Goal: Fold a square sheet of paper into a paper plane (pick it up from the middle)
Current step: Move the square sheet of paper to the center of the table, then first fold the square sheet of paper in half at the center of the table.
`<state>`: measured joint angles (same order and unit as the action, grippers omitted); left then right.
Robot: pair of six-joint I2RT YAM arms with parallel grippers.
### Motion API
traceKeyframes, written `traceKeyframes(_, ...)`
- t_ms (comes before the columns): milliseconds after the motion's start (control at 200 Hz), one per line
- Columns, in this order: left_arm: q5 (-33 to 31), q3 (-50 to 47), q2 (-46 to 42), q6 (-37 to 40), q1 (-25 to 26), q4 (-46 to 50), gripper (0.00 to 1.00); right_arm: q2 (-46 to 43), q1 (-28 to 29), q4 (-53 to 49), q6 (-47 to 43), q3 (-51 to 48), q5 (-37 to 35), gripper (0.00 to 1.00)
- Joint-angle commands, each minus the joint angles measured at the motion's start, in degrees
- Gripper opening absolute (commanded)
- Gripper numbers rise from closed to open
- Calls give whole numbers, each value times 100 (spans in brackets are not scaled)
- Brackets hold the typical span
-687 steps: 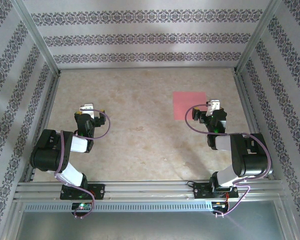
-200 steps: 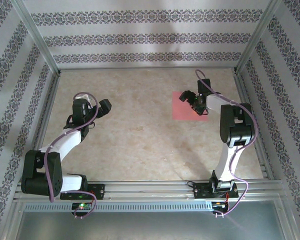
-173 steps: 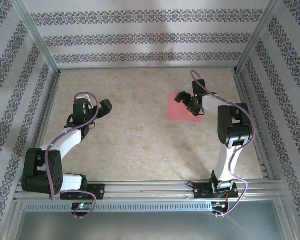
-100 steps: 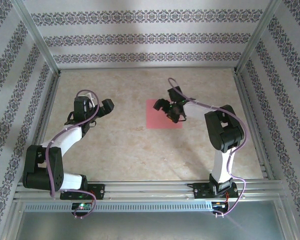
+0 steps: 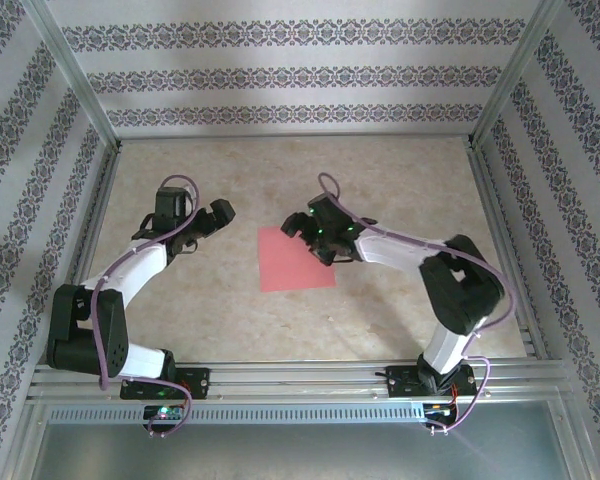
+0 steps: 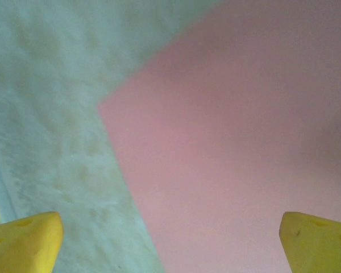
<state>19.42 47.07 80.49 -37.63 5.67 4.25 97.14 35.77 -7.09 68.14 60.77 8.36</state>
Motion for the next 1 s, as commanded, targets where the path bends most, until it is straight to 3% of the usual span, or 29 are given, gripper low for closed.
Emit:
traceKeyframes(0,-421,443,193,-261,457,1119,100,-697,-340,-175,-828,-214,-471,98)
traceKeyframes(320,-1447,2146,1909,-696,2312,2887,100,-1505,-1971,-449,-2355,-1185,-335,98)
traceKeyframes(509,-1794,3415,3130,-941,3017,3659,100,-1670,-2548,-520,-2675,-1456,-272,98)
traceKeyframes(734,-2111,4607,4065,-960,3403,4438,97,-1632,-2645,-530,-2898,-1463,-248,98)
traceKeyframes(999,-1973,4956,4417,-1069,3476,4649,87,-1569,-2641,-460,-2864,-1489,-153,98)
